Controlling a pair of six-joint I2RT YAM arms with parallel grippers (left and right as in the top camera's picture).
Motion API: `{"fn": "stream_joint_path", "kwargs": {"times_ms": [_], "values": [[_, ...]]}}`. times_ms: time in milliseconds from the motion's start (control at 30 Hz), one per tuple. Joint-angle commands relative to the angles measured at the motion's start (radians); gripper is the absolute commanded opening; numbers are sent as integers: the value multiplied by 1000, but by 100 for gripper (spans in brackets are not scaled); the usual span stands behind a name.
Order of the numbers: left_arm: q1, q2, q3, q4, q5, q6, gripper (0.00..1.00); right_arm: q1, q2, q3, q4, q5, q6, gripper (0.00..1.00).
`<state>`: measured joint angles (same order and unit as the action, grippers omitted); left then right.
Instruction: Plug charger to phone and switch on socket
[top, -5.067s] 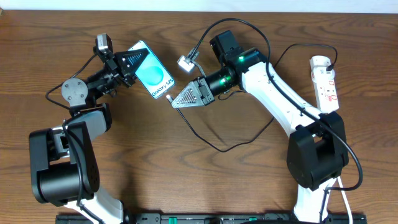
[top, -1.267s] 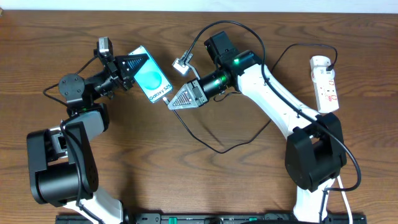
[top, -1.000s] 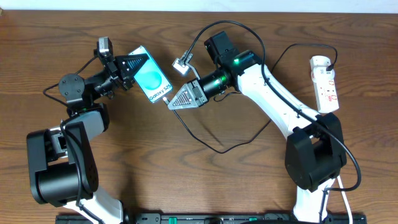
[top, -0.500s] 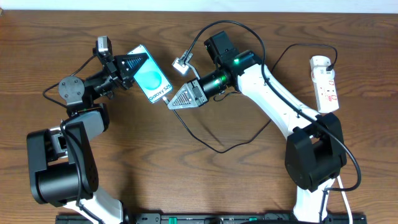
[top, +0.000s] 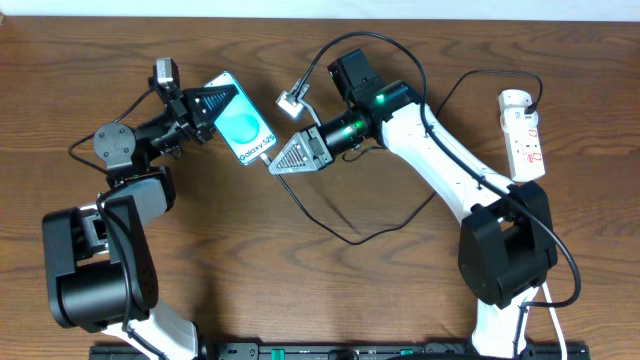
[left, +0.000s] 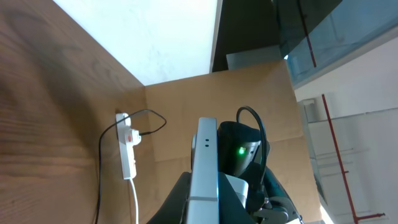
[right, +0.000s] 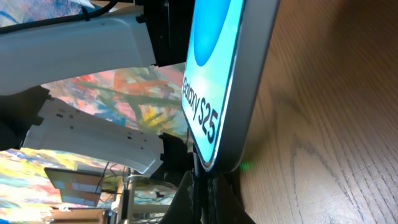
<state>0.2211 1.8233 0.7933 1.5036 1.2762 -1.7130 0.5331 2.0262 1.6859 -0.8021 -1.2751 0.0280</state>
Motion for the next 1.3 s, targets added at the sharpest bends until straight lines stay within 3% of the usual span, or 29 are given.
{"fn": "stream_joint_path", "kwargs": {"times_ms": [0,700,1267], "values": [[2,-6,12,17,-2,-13,7,-10,5,2,9,-18,33,1],[3,-6,12,18,-5,-13,7,-13,5,2,27,-71,49,1],[3,-6,12,28,-17,-14,7,-26,5,-14,24,-194,-27,1]]}}
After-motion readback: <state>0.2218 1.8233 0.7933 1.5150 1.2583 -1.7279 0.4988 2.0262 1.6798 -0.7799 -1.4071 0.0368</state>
